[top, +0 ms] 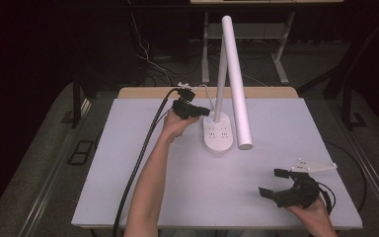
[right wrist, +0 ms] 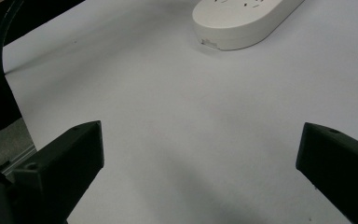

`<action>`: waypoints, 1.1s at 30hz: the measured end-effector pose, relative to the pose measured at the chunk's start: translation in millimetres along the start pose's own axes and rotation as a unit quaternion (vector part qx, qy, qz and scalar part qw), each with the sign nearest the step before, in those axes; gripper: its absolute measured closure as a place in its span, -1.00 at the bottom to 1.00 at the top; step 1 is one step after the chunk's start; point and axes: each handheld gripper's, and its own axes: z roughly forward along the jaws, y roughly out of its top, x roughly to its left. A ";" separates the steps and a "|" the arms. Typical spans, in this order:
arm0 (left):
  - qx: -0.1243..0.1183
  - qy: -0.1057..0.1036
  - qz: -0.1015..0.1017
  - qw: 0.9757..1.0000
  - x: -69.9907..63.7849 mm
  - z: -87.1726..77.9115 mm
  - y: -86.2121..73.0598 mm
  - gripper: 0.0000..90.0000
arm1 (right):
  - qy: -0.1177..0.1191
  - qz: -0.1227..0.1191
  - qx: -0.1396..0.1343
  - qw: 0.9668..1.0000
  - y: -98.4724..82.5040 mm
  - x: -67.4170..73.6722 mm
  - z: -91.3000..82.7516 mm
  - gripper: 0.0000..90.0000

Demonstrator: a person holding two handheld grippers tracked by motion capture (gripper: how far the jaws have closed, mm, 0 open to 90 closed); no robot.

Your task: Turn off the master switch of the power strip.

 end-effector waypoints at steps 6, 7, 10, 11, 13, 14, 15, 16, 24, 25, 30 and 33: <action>0.004 0.015 -0.006 1.000 -0.8 9.7 -2.6 0.99 | 0.000 -0.002 -0.001 1.000 -0.2 -0.5 -0.4 -0.99; 0.006 0.013 -0.005 1.000 -0.3 10.7 -3.2 0.99 | 0.000 -0.002 -0.001 1.000 -0.2 -0.5 -0.4 -0.99; 0.001 0.015 -0.014 1.000 0.1 14.0 -4.2 0.99 | 0.001 -0.001 0.000 1.000 -0.3 -0.2 -0.5 -0.99; 0.002 0.017 -0.012 1.000 0.4 14.8 -4.5 0.99 | 0.001 -0.001 0.000 1.000 -0.3 0.0 -0.5 -0.99; 0.004 0.019 -0.012 1.000 1.0 16.1 -4.9 0.99 | 0.001 -0.003 0.000 1.000 -0.3 0.4 -0.5 -0.99; 0.003 0.020 -0.014 1.000 1.0 16.9 -5.2 0.99 | 0.001 -0.003 -0.001 1.000 -0.3 0.6 -0.3 -0.99; 0.003 0.022 -0.015 1.000 1.3 17.6 -5.6 0.99 | 0.001 -0.004 -0.001 1.000 -0.3 0.7 -0.2 -0.99; -0.004 0.022 -0.024 0.999 0.4 19.5 -6.2 0.99 | 0.002 -0.003 0.000 1.000 -0.3 0.8 -0.1 -0.99; 0.000 0.026 -0.030 0.999 3.8 26.4 -9.9 0.99 | 0.002 -0.004 0.001 1.000 -0.3 1.6 0.2 -0.99; 0.001 0.026 -0.030 0.999 4.3 27.4 -10.4 0.99 | 0.003 -0.005 0.001 1.000 -0.3 1.6 0.2 -0.99; 0.000 0.024 -0.036 0.999 5.0 31.0 -12.6 0.99 | 0.003 -0.005 0.002 1.000 -0.2 1.8 0.3 -0.99; 0.001 0.025 -0.038 0.999 4.8 32.9 -13.4 0.99 | 0.004 -0.006 0.002 1.000 -0.2 2.0 0.3 -0.99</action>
